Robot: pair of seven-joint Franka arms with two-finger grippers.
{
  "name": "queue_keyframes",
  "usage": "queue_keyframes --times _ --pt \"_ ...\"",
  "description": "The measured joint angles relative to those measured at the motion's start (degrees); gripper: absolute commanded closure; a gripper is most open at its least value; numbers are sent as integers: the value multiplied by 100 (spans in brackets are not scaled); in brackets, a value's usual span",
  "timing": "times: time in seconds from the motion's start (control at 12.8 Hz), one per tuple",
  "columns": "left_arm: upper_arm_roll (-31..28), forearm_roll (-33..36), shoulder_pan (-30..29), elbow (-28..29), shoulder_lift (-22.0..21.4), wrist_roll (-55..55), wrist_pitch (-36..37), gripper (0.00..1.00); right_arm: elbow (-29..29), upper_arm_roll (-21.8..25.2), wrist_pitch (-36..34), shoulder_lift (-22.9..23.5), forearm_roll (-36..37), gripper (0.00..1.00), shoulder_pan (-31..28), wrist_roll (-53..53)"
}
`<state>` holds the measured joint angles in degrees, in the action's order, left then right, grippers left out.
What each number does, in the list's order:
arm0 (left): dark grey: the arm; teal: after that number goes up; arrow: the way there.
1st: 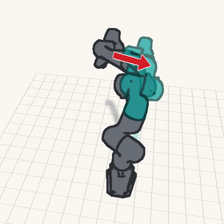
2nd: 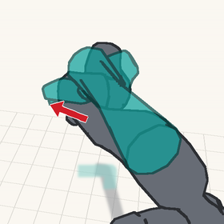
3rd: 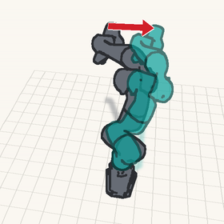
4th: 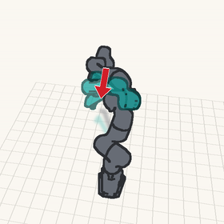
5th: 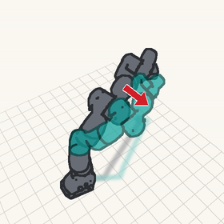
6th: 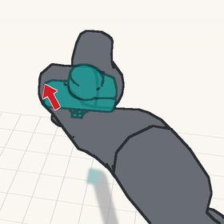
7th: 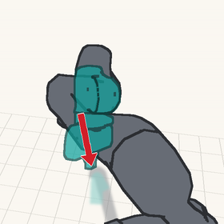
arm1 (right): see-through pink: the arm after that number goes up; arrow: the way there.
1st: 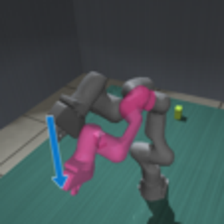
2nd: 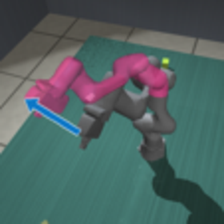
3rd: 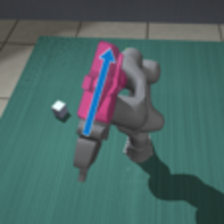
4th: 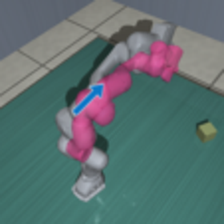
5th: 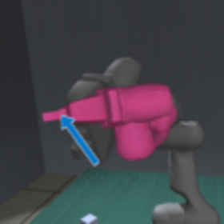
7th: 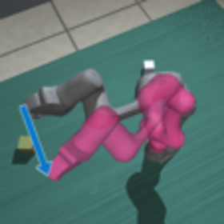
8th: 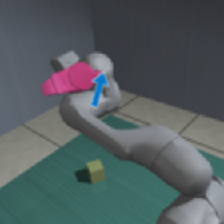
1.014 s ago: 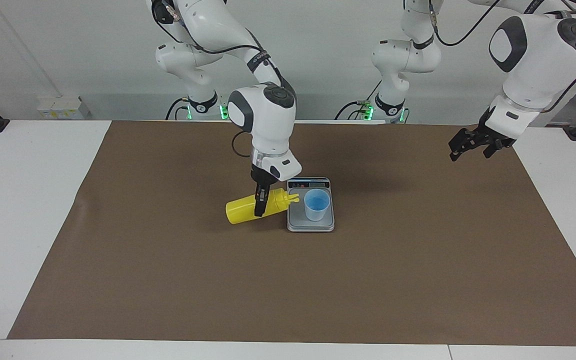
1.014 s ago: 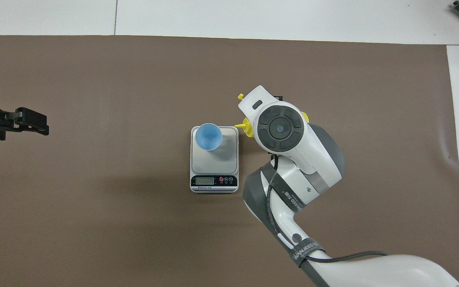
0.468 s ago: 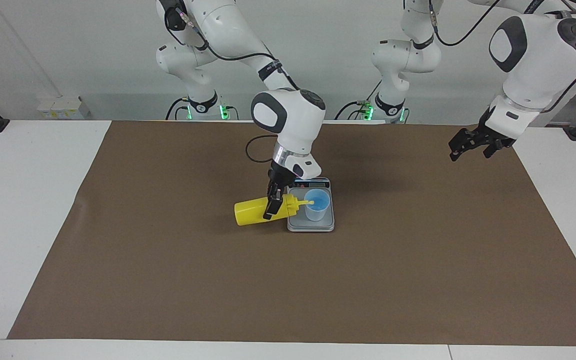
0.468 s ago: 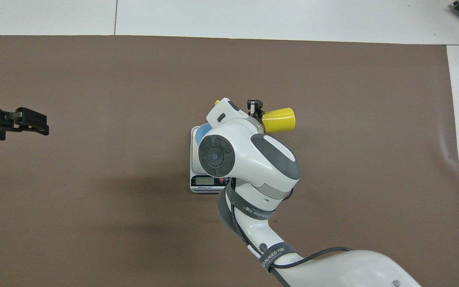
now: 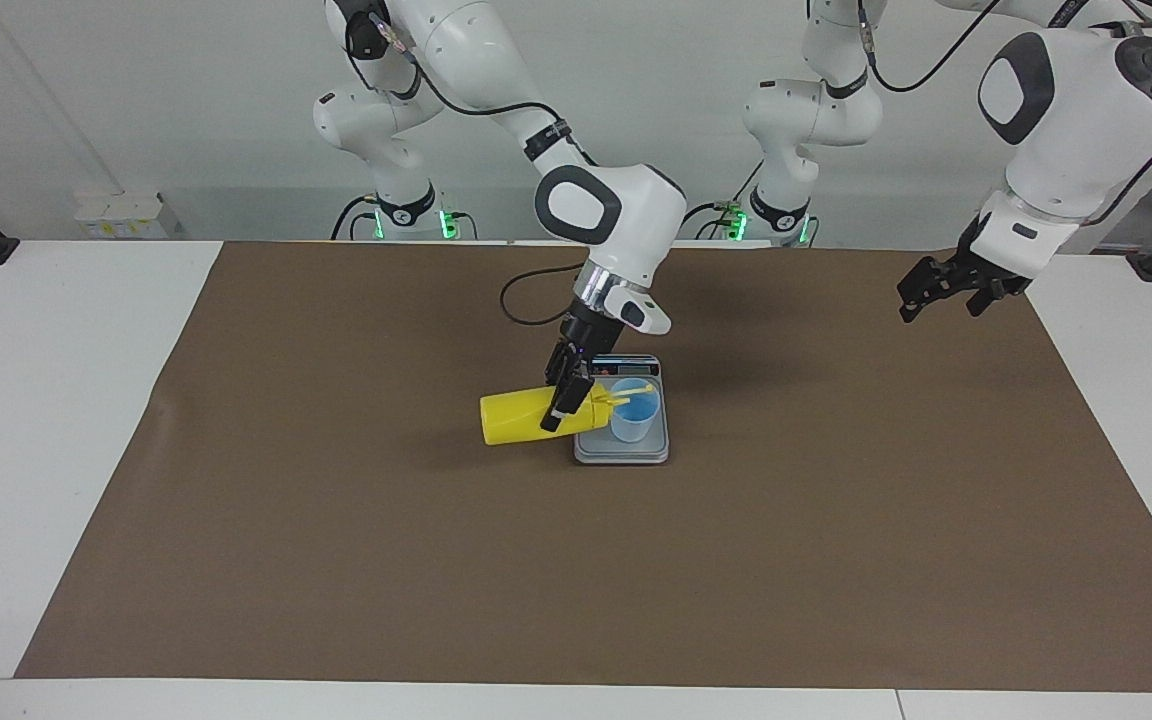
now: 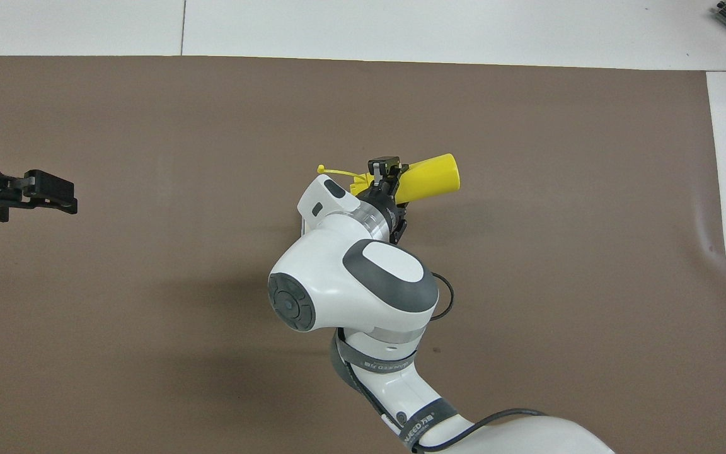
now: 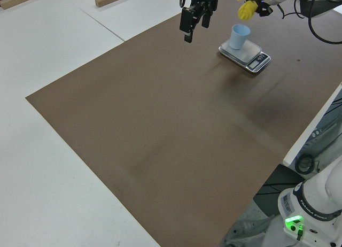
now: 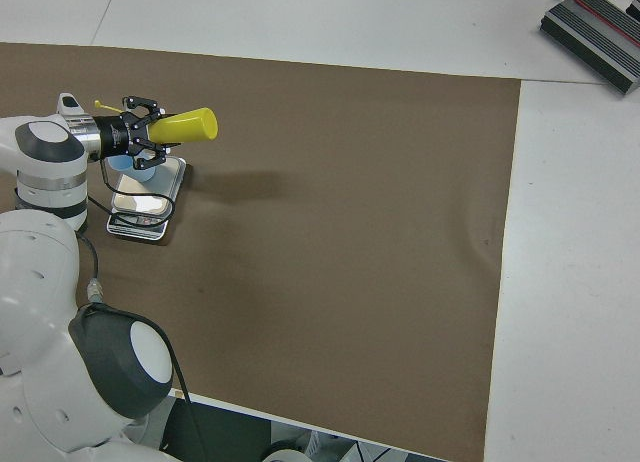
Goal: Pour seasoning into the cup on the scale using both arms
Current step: 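Tilt the bottle nozzle down over the blue cup with the right gripper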
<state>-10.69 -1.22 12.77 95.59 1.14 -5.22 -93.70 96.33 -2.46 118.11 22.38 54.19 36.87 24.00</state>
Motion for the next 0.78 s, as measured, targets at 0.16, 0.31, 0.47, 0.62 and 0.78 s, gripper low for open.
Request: queue_keyframes --times 0.16,0.31,0.47,0.62,0.78 --pt "0 0 0 0 0 0 0 0 45 1 -1 -1 285 45 10 -111" --pt "0 0 0 0 0 0 0 0 189 0 -2 -18 837 45 104 -444" --pt "0 0 0 0 0 0 0 0 434 0 -2 -87 1427 45 185 -973" --pt "0 0 0 0 0 0 0 0 735 0 -2 -204 1803 45 204 -1349" --pt "0 0 0 0 0 0 0 0 1014 -1 -1 -303 2128 45 260 -1693"
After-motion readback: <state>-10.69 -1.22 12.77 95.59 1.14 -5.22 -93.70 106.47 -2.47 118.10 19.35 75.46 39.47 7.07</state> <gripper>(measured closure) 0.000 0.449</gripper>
